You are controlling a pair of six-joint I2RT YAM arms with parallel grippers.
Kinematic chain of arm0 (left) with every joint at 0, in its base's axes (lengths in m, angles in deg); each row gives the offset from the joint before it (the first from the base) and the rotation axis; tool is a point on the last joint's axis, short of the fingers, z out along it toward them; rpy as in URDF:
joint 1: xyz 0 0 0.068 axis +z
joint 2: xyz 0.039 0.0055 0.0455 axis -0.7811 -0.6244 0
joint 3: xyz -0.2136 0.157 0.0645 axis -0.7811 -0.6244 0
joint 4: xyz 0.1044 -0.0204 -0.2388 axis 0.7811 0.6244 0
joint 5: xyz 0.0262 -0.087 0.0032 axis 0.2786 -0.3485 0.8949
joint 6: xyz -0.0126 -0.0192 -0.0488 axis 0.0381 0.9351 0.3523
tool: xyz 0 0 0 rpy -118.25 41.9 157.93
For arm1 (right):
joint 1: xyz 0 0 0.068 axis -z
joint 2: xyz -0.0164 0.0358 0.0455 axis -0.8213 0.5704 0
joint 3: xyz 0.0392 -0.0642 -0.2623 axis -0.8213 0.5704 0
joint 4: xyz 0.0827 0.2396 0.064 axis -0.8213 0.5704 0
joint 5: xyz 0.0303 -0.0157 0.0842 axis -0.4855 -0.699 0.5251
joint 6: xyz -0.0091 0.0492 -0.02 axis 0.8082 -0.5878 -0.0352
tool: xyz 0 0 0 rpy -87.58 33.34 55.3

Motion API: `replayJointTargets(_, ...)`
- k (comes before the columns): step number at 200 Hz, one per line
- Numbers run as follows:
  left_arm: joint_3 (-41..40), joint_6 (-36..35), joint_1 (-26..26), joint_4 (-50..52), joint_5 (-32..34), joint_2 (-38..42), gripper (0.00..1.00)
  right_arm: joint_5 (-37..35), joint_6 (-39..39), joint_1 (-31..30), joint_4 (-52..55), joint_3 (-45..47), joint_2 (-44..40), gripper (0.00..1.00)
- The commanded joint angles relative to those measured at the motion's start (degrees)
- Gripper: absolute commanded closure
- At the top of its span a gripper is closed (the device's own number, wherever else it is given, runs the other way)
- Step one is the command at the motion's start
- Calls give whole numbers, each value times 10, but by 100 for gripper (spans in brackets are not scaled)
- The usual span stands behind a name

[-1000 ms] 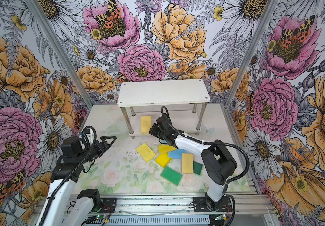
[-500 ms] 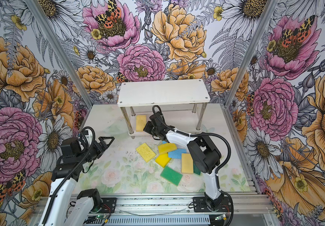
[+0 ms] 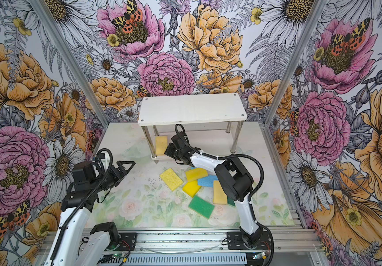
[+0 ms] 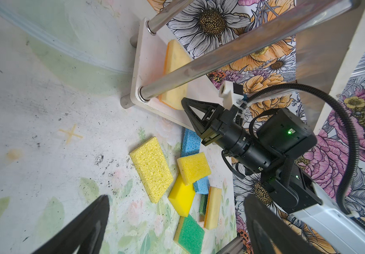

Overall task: Arrange cleaning sponges on a shelf
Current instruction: Place the cleaning sponge at the shelf.

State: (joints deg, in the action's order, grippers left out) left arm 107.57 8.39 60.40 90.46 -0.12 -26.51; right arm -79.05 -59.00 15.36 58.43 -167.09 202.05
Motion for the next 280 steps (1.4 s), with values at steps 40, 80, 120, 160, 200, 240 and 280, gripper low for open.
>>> replayJointTargets(40,0,-13,5,-3,-12,1,3,-21,-12,-3,5,-18,18,100)
replayJointTargets(80,0,-13,5,-3,-13,-1,2,-25,-16,-2,6,-18,20,100)
replayJointTargets(120,0,-14,6,-3,-12,-2,2,-23,-17,-3,5,-9,18,100)
replayJointTargets(160,0,-14,6,-3,-13,-3,1,-20,-19,-4,-2,0,16,100)
replayJointTargets(200,0,-13,6,-3,-13,-4,1,-22,-20,-4,-3,4,11,97)
replayJointTargets(240,0,-13,5,-3,-13,-4,1,-22,-21,-4,-5,10,9,93)
replayJointTargets(280,-1,-13,5,-3,-13,-4,1,-24,-23,-4,-7,16,6,88)
